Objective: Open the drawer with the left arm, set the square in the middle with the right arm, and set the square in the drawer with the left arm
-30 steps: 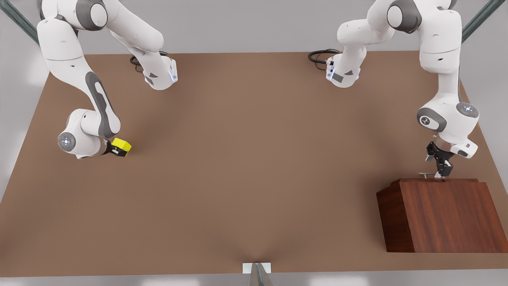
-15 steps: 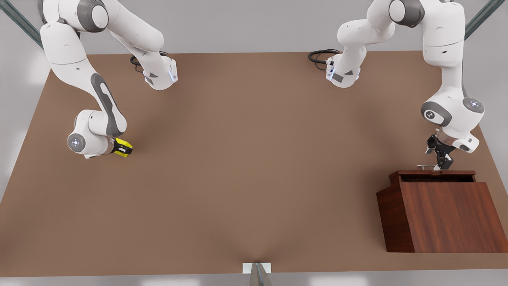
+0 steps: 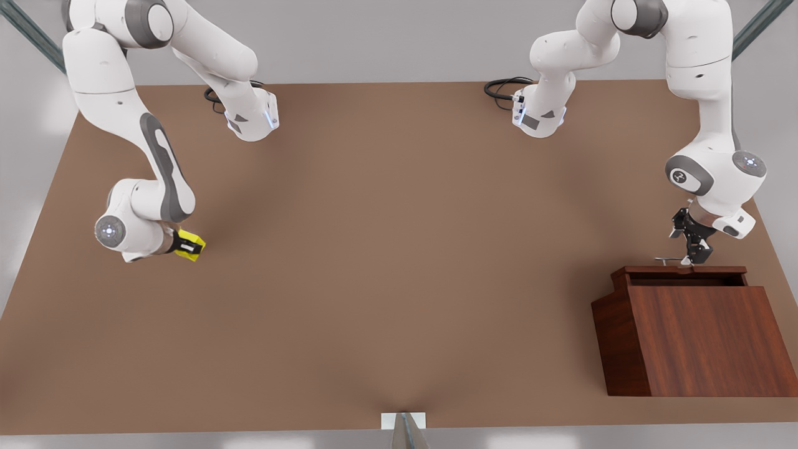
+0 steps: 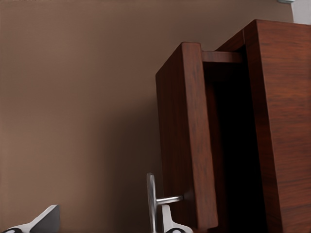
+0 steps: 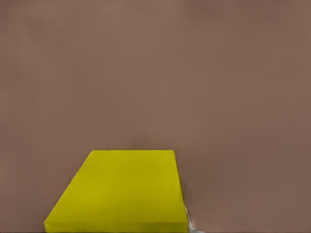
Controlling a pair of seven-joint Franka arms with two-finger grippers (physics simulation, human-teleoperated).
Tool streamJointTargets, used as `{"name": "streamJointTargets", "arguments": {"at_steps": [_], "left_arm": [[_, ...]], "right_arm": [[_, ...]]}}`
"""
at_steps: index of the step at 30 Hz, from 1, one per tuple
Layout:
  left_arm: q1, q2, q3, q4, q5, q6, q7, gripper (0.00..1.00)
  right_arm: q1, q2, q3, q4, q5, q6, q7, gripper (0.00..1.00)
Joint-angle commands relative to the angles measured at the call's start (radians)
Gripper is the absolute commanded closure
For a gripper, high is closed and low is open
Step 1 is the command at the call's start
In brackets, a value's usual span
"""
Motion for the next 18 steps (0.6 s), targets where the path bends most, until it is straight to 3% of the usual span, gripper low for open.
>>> {"name": "streamJointTargets", "arguments": {"at_steps": [1, 5, 7, 11, 18], "left_arm": [[0.0, 0.0, 0.0, 0.0, 0.017, -0.002, 0.0, 0.0], [0.0, -0.014, 0.0, 0.0, 0.018, -0.034, 0.0, 0.0], [0.0, -0.014, 0.0, 0.0, 0.018, -0.034, 0.0, 0.0], [0.0, -0.017, 0.0, -0.002, 0.02, -0.067, 0.0, 0.0], [0.0, -0.041, 0.005, -0.002, 0.044, -0.126, 0.0, 0.0]], "right_arm": [[0.0, -0.002, 0.031, 0.029, 0.0, -0.011, 0.016, 0.3], [0.006, 0.011, 0.231, 0.231, -0.002, -0.154, 0.076, 0.28], [0.118, 0.02, 0.234, 0.279, 0.0, -0.155, 0.093, 0.28], [0.354, 0.118, 0.234, 0.466, 0.109, -0.203, 0.513, 0.28], [0.767, 0.356, 0.234, 0.754, 0.12, -0.178, 1.151, 0.29]]}}
